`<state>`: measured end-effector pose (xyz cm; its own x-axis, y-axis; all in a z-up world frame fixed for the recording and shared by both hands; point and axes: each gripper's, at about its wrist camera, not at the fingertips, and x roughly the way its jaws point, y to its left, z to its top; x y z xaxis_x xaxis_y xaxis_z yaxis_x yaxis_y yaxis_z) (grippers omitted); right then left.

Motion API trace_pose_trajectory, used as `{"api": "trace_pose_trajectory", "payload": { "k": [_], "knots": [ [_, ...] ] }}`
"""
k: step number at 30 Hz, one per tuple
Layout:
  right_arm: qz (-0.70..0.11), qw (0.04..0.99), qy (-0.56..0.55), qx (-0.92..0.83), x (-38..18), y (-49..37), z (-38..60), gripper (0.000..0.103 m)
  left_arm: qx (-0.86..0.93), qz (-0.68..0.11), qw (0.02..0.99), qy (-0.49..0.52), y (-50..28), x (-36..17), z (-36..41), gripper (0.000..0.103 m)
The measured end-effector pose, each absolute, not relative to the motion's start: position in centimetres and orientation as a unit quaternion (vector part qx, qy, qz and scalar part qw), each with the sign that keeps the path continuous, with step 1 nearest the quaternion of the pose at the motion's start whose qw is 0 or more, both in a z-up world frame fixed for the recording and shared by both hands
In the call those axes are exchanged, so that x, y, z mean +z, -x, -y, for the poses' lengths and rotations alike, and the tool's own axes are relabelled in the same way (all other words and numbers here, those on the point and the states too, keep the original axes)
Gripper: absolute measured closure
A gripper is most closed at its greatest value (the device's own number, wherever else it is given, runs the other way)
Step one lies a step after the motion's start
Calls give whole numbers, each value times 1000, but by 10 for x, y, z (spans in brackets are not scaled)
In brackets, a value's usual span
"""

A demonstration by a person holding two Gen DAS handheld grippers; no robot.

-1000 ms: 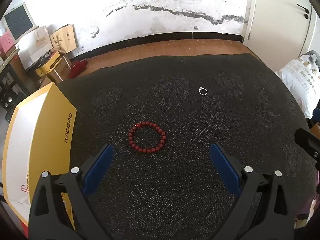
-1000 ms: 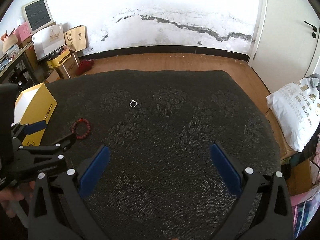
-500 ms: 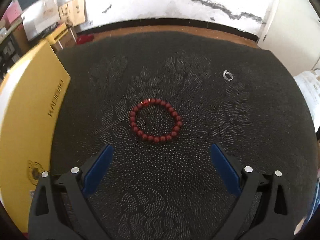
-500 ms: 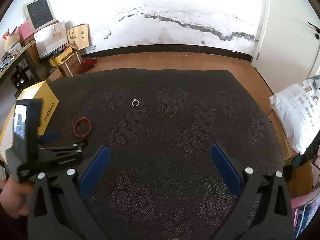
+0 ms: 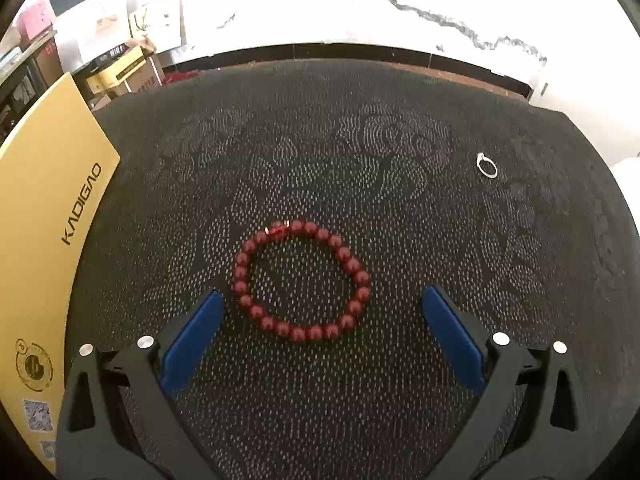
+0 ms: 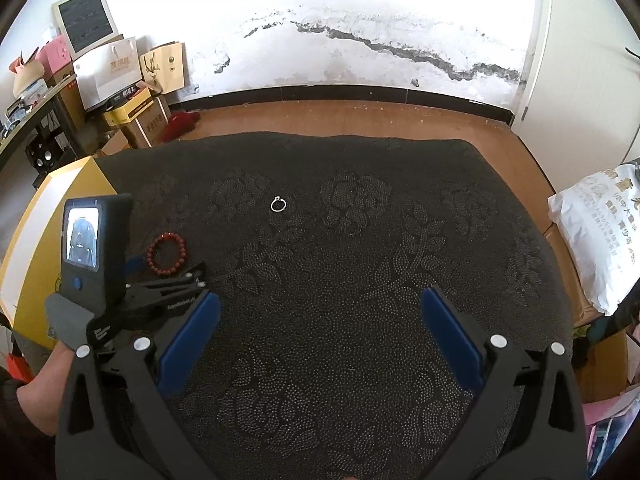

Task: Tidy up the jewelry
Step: 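Lower the left tool onto the red bead bracelet and close on it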

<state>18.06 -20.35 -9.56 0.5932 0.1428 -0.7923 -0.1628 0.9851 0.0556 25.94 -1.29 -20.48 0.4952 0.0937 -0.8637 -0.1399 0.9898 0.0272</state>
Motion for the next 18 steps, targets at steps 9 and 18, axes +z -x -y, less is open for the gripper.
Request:
{"api": "trace_pose_trajectory", "payload": {
  "k": [9, 18],
  "knots": [
    [-447, 891, 14, 85, -100, -186, 201, 6, 68, -493, 867, 25, -266, -206, 12, 6],
    [-447, 890, 16, 87, -102, -187, 196, 6, 61, -488, 871, 14, -263, -198, 12, 46]
  ]
}}
